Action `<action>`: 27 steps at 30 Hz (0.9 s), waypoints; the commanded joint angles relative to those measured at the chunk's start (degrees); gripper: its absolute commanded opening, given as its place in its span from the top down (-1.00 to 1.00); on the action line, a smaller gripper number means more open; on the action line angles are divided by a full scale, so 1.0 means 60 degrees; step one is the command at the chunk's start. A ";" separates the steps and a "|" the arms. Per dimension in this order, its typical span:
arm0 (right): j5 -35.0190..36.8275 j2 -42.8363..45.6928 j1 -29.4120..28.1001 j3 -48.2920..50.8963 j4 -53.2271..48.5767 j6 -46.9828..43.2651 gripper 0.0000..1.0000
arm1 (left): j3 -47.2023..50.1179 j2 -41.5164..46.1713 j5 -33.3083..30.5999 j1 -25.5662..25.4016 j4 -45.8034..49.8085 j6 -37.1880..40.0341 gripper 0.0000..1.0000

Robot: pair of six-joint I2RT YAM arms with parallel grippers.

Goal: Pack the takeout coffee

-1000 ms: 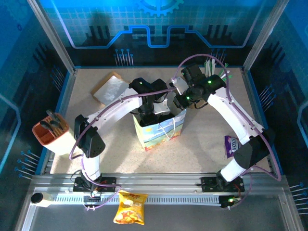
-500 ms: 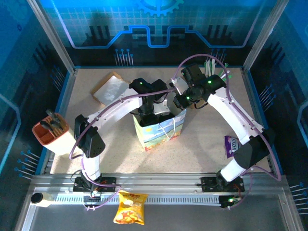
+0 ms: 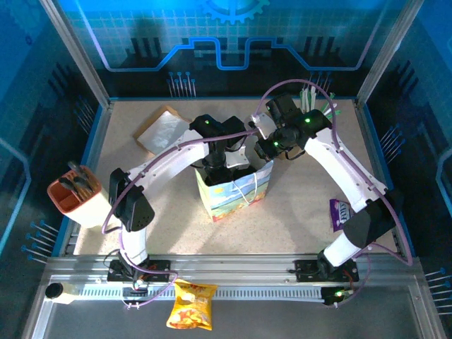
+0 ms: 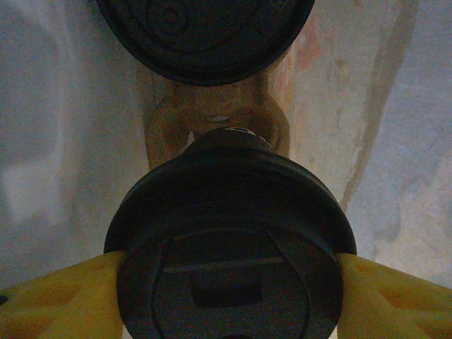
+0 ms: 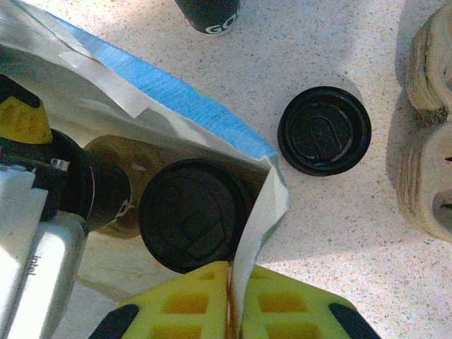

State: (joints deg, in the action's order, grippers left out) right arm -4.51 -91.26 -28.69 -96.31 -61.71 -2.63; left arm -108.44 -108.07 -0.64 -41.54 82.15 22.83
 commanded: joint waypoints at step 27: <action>-0.0001 0.0079 0.0123 0.0116 -0.0093 -0.0026 0.75 | 0.0247 0.0170 0.0035 0.0009 0.0011 0.0011 0.03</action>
State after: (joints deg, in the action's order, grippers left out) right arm -4.51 -91.26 -28.69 -96.31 -61.71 -2.63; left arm -107.72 -108.07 -0.64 -41.52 81.95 22.83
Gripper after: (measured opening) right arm 0.126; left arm 0.653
